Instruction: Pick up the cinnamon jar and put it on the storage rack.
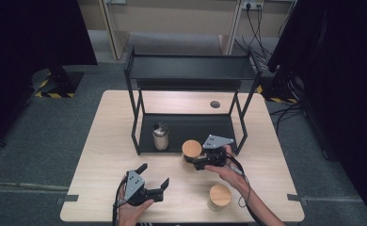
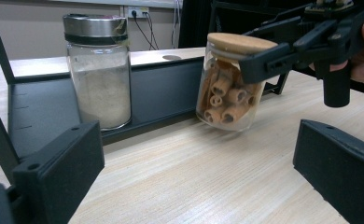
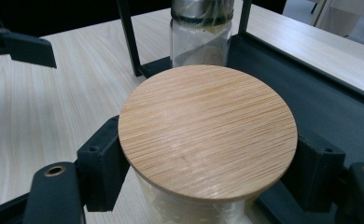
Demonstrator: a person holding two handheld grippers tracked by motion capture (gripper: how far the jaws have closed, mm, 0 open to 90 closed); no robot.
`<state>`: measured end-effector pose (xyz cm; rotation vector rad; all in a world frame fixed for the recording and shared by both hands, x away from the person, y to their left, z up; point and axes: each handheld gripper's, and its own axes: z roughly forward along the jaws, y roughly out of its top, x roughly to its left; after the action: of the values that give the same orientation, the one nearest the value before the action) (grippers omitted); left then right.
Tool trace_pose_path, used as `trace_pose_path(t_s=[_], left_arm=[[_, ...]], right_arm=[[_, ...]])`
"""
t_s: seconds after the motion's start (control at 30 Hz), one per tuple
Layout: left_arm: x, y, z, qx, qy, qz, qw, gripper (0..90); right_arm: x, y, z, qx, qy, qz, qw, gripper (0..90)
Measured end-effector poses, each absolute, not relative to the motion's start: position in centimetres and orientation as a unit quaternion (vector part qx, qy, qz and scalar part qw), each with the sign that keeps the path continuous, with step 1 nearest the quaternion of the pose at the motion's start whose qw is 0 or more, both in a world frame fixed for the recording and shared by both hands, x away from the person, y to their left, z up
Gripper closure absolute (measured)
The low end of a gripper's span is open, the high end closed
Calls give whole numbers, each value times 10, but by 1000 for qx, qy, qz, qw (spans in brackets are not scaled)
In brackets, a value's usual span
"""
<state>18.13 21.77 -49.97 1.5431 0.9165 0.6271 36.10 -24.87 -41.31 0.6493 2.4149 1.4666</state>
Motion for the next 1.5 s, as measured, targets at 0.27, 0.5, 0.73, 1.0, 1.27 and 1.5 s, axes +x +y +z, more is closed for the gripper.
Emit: trace_pose_path(t_s=[0.27,0.5,0.73,1.0,1.27,1.5], left_arm=[[181,217,-500,661,393,268,581,10],[182,217,-500,662,392,267,580,10],[182,218,-500,661,393,267,581,10],[182,218,-500,660,394,267,581,10],[182,218,-500,660,393,267,582,10],[182,219,-500,660,394,267,582,10]], right_arm=[[363,-250,-406,226,825,505,120,257],[365,-249,-403,232,822,506,122,257],[370,-244,-397,237,823,500,130,257],[377,-238,-393,243,821,499,131,257],[386,-228,-391,248,823,494,131,257],[394,-217,-391,252,827,484,136,257]])
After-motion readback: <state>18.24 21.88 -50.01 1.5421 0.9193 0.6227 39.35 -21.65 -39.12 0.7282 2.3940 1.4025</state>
